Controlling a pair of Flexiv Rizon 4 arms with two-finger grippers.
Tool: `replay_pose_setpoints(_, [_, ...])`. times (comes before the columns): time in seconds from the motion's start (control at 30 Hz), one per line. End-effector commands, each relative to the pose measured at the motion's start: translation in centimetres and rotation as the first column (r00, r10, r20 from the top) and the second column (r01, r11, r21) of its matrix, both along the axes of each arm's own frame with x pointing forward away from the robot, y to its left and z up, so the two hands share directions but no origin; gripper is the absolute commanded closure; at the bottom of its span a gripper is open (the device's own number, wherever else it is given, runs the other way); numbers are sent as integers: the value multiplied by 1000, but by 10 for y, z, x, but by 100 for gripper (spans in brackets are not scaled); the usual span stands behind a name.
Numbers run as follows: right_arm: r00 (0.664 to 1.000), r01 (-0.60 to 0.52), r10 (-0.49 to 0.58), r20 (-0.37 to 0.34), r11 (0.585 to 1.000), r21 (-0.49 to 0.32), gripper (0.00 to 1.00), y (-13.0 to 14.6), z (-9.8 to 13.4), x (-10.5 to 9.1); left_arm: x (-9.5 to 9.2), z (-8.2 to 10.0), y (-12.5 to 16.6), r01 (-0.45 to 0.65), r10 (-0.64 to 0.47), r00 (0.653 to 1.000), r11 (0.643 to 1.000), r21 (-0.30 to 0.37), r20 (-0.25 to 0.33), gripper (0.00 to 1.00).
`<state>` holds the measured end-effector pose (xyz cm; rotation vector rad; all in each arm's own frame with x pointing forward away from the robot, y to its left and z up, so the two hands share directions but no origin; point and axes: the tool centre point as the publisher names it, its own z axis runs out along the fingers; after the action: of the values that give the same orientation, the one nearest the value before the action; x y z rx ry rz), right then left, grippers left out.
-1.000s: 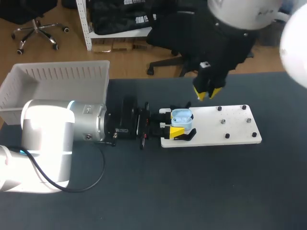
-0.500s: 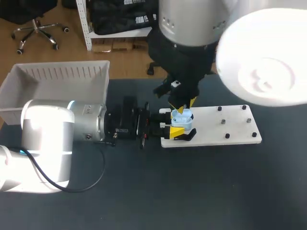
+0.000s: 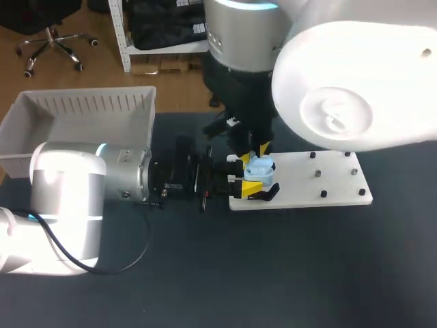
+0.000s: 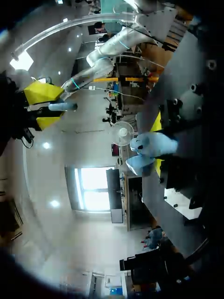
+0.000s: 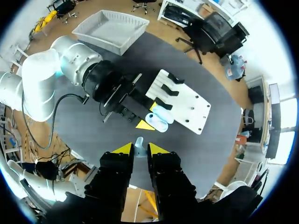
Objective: Pick up each earbud case from the left stands, insert the matching earbuds, close the lid, and place the case in the box.
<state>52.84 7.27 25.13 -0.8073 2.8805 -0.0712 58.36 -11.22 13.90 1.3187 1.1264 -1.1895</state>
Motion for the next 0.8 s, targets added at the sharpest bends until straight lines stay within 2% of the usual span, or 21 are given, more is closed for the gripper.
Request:
replay_pose_setpoints(0.03, [1000,15,-15,0,1000,5,100,4,-9,5,-2,-1,-1,-10,10,1000,1000,-4,5,100])
replay_pose_setpoints(0.8, [996,93,-93,5,995,-21,100,0,-33,26,-2,-1,-1,-10,10,1000,1000,-4,5,100])
